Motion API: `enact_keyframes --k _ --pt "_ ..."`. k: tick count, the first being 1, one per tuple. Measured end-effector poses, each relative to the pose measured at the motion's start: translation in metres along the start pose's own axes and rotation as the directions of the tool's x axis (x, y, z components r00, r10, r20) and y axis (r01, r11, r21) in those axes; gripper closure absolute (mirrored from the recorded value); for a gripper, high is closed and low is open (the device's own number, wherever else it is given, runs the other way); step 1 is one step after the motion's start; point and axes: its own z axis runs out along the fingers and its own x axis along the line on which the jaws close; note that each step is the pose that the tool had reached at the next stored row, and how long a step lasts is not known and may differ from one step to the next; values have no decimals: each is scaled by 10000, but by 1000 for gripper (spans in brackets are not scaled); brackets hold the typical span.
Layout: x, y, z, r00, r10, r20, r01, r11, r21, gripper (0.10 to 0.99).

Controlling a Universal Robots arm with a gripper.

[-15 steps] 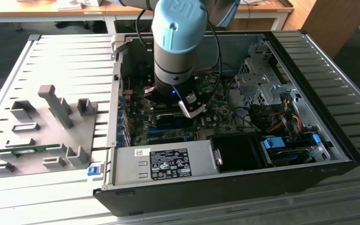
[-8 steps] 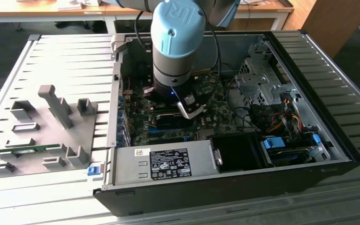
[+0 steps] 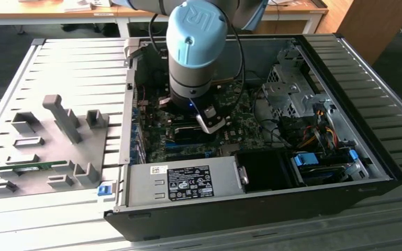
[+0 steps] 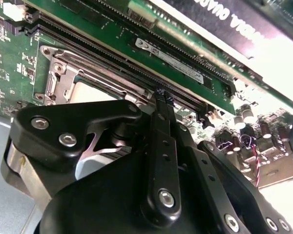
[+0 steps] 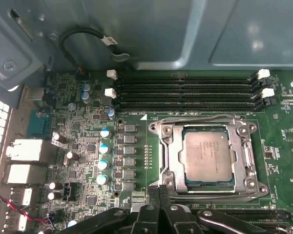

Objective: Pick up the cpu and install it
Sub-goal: 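Install the second cpu locking lever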

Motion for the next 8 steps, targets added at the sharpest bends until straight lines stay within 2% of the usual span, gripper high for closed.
enact_keyframes --k 5,8 --pt "5 -8 21 10000 -2 3 2 9999 -104 980" --pt "10 -8 25 10000 -2 3 2 9999 -113 980"
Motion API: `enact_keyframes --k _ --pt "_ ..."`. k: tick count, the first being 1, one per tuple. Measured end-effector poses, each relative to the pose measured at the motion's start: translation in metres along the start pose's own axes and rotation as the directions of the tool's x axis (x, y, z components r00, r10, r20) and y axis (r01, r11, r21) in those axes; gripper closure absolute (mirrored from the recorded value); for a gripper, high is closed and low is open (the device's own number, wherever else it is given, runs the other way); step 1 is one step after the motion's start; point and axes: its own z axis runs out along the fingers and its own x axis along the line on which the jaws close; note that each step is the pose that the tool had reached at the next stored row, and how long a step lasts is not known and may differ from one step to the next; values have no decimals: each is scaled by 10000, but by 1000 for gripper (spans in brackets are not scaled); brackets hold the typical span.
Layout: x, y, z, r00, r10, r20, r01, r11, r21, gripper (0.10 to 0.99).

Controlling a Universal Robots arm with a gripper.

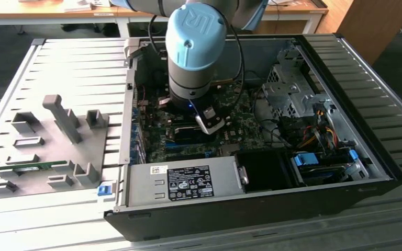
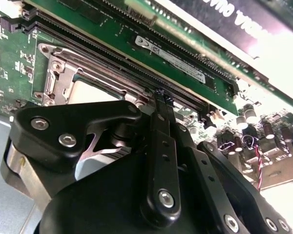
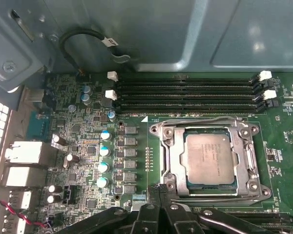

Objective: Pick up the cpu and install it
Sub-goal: 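Install the second cpu locking lever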

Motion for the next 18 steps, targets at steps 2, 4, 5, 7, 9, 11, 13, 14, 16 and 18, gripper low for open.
enact_keyframes --k 2,4,5,7,9,11,13,14,16,18 --pt "3 0 0 10000 0 0 0 10000 2 980" --pt "6 -1 0 10000 0 0 0 10000 3 980" --pt "8 -1 0 10000 1 0 -1 10000 3 980" --pt "12 -1 0 10000 1 1 -1 10000 3 980" --pt "16 -1 0 10000 0 0 0 10000 3 980" --pt "20 -1 -1 10000 1 0 -1 10000 1 980" --pt "23 -1 -4 10000 -1 -2 1 10000 -25 980" --pt "24 0 -4 10000 -1 -2 1 10000 -51 980" --pt "26 3 -11 10000 0 -1 0 10000 -96 980" --pt "26 9 -29 10000 0 -3 0 9999 -128 980"
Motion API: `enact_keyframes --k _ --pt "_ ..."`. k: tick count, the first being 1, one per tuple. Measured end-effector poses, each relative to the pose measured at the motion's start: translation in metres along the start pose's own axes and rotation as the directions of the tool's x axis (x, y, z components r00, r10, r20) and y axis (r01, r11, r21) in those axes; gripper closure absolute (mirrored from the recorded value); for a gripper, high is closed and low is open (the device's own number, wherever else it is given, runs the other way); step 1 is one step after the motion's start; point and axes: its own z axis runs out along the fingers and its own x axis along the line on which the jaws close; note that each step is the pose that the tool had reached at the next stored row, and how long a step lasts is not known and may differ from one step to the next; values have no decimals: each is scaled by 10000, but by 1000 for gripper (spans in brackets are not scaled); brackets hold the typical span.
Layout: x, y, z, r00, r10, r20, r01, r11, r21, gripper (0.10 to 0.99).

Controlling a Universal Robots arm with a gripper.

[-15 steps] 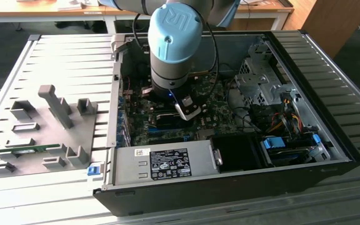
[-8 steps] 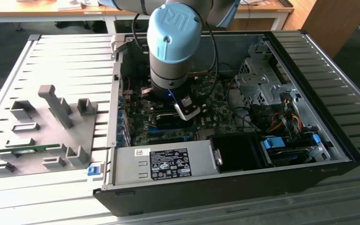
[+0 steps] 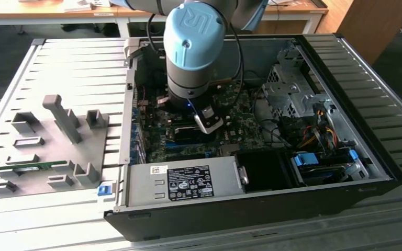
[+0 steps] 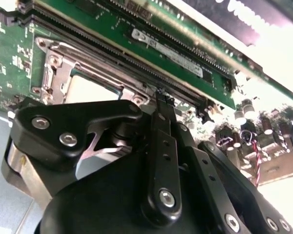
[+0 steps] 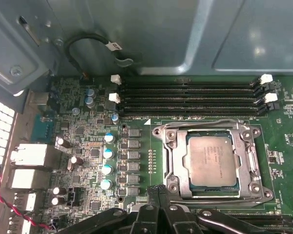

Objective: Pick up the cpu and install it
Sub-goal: 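Install the second cpu locking lever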

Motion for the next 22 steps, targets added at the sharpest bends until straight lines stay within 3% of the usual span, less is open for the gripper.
enact_keyframes --k 22 --pt "-1 -13 35 10000 -2 0 2 10000 -31 980"
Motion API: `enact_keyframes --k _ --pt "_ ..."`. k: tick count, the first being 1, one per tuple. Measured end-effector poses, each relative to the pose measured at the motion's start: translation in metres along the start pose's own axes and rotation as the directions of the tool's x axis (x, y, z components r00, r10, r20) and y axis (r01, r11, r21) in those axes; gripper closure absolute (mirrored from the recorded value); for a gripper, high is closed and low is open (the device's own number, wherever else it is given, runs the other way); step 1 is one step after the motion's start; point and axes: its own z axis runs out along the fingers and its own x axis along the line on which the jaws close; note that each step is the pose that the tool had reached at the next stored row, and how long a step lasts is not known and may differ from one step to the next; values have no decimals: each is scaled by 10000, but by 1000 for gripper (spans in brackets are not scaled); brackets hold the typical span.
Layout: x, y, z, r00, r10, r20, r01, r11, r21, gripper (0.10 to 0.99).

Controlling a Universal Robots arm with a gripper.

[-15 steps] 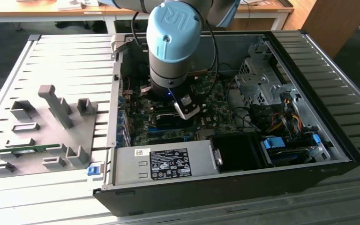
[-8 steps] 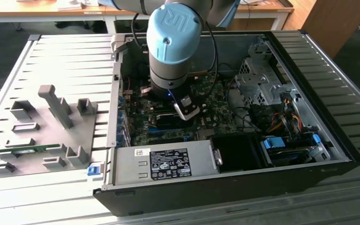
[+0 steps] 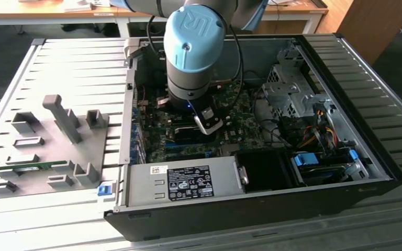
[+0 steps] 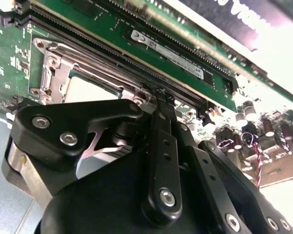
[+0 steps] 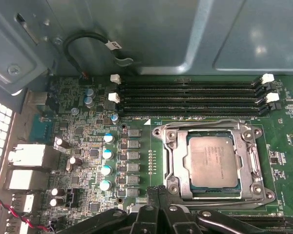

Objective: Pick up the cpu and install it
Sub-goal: 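Install the second cpu locking lever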

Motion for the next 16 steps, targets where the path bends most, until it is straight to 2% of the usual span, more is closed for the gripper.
enact_keyframes --k 9,16 --pt "0 11 -29 10000 -1 -1 1 10000 -55 980" --pt "2 46 -118 10000 -1 -3 1 9999 -100 980"
